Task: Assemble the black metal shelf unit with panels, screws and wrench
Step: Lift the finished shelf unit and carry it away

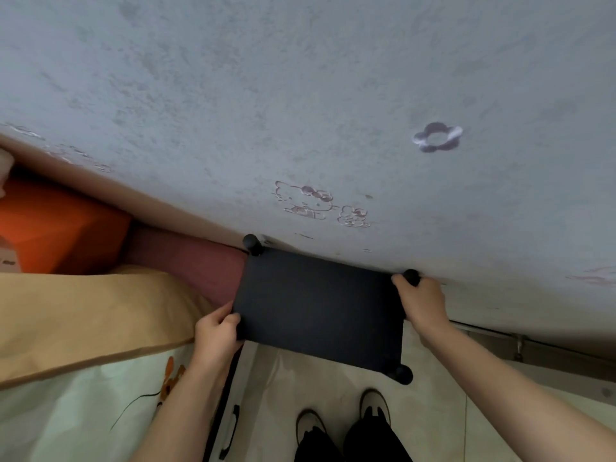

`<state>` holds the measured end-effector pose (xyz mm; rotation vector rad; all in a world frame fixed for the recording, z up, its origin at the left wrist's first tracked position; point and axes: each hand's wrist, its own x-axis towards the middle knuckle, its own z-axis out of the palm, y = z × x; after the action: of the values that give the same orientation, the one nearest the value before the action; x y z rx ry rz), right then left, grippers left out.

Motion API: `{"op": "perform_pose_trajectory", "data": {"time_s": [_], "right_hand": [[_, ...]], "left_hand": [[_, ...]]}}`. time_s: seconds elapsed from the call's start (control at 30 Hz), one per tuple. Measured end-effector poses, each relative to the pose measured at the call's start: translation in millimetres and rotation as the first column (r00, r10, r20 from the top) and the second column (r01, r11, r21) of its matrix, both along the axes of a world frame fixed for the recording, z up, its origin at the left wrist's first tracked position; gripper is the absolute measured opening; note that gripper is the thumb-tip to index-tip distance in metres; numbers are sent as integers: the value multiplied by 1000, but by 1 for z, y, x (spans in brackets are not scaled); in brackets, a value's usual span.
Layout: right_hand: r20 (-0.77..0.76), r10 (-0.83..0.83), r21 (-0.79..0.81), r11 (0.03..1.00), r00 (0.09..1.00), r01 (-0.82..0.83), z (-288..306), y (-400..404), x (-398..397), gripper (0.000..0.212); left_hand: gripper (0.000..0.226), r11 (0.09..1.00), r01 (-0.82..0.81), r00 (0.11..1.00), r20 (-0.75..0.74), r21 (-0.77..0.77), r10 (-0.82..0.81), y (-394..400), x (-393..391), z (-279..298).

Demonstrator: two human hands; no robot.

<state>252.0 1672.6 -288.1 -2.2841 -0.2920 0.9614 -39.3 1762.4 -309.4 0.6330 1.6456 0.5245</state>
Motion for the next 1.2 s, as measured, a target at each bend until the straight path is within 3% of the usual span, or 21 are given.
{"op": "perform_pose_trajectory", "data": {"time_s": [0.27,0.4,0.5,0.6,0.8,1.2], "right_hand": [[-294,-50,-28,999,955,43,0,-25,-8,19],[-460,-33,-93,996,888,-12,-2,-47,-15,36],[-567,-50,-160,986,822,-51,-3,-61,-25,35],[-586,-39,-205,974,810,-101,-3,-70,-35,33],[-562,-127,-167,985,817,38,-9,-81,-44,34],[-513,-193,-134,980,837,144,-12,-97,-55,51]], "left_hand": [[42,995,-86,993,78,-46,90,-22,-10,-5],[41,991,-129,985,111,-48,133,-21,-10,-8],[39,990,-128,982,136,-59,135,-21,-11,-7],[41,992,-113,977,175,-63,123,-15,-9,-7],[39,995,-86,975,200,-47,93,-3,2,-7],[41,992,-112,969,212,-66,123,-27,-5,-4]]}}
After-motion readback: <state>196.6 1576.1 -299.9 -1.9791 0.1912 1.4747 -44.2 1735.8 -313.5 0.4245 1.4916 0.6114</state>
